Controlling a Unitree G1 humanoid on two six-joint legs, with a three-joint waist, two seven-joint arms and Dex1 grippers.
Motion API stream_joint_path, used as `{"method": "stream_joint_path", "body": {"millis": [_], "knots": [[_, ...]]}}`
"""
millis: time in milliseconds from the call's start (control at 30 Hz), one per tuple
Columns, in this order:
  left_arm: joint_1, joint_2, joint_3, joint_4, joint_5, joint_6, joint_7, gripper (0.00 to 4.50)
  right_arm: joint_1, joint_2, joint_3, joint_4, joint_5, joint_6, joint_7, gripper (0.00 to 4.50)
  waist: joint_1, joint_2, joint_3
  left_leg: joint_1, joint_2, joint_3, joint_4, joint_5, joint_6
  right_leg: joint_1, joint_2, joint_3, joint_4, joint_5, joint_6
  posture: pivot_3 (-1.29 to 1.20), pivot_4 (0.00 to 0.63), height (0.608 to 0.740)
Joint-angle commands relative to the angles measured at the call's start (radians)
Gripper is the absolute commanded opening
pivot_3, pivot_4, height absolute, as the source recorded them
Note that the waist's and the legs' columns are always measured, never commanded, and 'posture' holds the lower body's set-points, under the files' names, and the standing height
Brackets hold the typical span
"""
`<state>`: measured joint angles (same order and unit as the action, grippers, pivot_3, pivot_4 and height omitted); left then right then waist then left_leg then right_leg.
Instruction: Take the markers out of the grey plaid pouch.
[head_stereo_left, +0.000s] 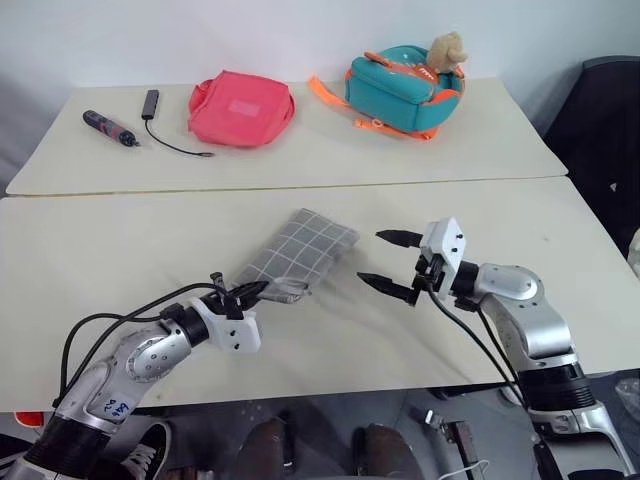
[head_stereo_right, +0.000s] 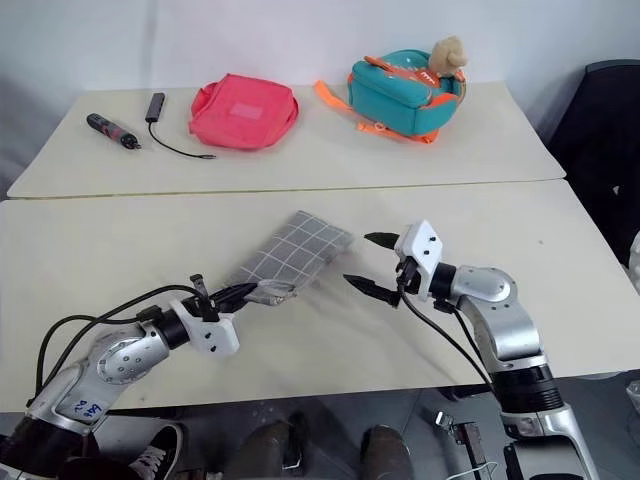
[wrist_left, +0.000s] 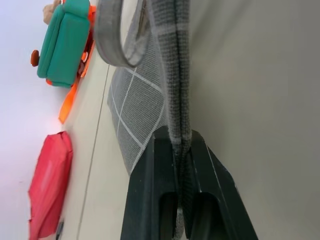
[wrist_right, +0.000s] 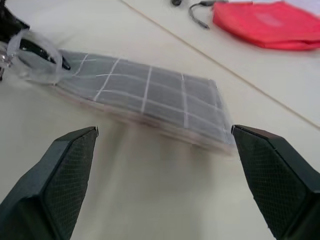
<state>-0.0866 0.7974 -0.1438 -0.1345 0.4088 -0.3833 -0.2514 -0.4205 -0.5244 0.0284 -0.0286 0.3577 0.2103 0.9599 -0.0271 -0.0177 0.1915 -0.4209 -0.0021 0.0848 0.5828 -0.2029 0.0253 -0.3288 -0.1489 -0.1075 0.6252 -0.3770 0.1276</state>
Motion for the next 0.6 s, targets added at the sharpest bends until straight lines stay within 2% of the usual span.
{"method": "stream_joint_path", "body": {"millis": [33, 100, 200, 300, 433, 533, 600], "knots": [[-0.008, -0.002, 0.029, 0.005, 0.031, -0.017, 0.003, 0.00, -0.028, 0.019, -0.004, -0.104, 0.085, 0.072, 0.010, 4.47, 0.001, 0.000, 0.000, 0.000, 0.000, 0.000, 0.000, 0.000, 0.000, 0.000, 0.000, 0.000, 0.001, 0.000, 0.000, 0.00, 0.150, 0.740], [-0.010, -0.011, 0.038, 0.006, 0.053, -0.016, 0.020, 0.00, -0.042, 0.044, 0.006, -0.170, 0.161, 0.173, -0.009, 4.47, 0.001, 0.000, 0.000, 0.000, 0.000, 0.000, 0.001, 0.000, 0.000, -0.001, 0.000, 0.000, 0.002, 0.000, 0.000, 0.00, 0.150, 0.740], [-0.015, -0.023, 0.042, 0.009, 0.064, -0.018, 0.020, 0.00, -0.071, 0.072, 0.058, -0.223, 0.160, 0.300, -0.074, 4.47, 0.001, 0.000, 0.000, 0.000, 0.000, 0.000, 0.001, 0.000, 0.000, -0.002, 0.000, 0.000, 0.002, 0.000, 0.000, 0.00, 0.150, 0.740], [-0.026, -0.038, 0.043, 0.002, 0.084, -0.015, 0.028, 0.00, -0.110, 0.115, 0.068, -0.262, 0.228, 0.454, -0.144, 4.47, 0.002, 0.000, 0.000, 0.000, 0.000, 0.000, 0.001, 0.000, 0.000, -0.002, -0.001, 0.000, 0.002, 0.000, 0.000, 0.00, 0.150, 0.740], [-0.039, -0.060, 0.039, 0.002, 0.095, -0.006, 0.021, 0.00, -0.150, 0.143, 0.140, -0.284, 0.187, 0.522, -0.197, 4.47, 0.005, 0.000, 0.000, -0.001, 0.000, 0.000, 0.001, 0.000, 0.000, -0.003, -0.001, 0.000, 0.003, 0.000, 0.000, 0.00, 0.150, 0.740], [-0.049, -0.073, 0.034, -0.003, 0.106, -0.002, 0.017, 0.00, -0.176, 0.144, 0.195, -0.268, 0.162, 0.555, -0.203, 3.84, 0.005, 0.000, 0.000, -0.001, 0.000, 0.001, 0.001, 0.000, 0.000, -0.003, -0.001, 0.000, 0.003, 0.000, 0.000, 0.00, 0.150, 0.740], [-0.053, -0.080, 0.036, -0.008, 0.113, 0.001, 0.015, 0.00, -0.185, 0.155, 0.217, -0.269, 0.149, 0.560, -0.213, 3.16, 0.005, 0.000, 0.000, -0.001, 0.000, 0.001, 0.001, 0.000, 0.000, -0.004, -0.001, 0.000, 0.003, 0.000, 0.000, 0.00, 0.150, 0.740]]}}
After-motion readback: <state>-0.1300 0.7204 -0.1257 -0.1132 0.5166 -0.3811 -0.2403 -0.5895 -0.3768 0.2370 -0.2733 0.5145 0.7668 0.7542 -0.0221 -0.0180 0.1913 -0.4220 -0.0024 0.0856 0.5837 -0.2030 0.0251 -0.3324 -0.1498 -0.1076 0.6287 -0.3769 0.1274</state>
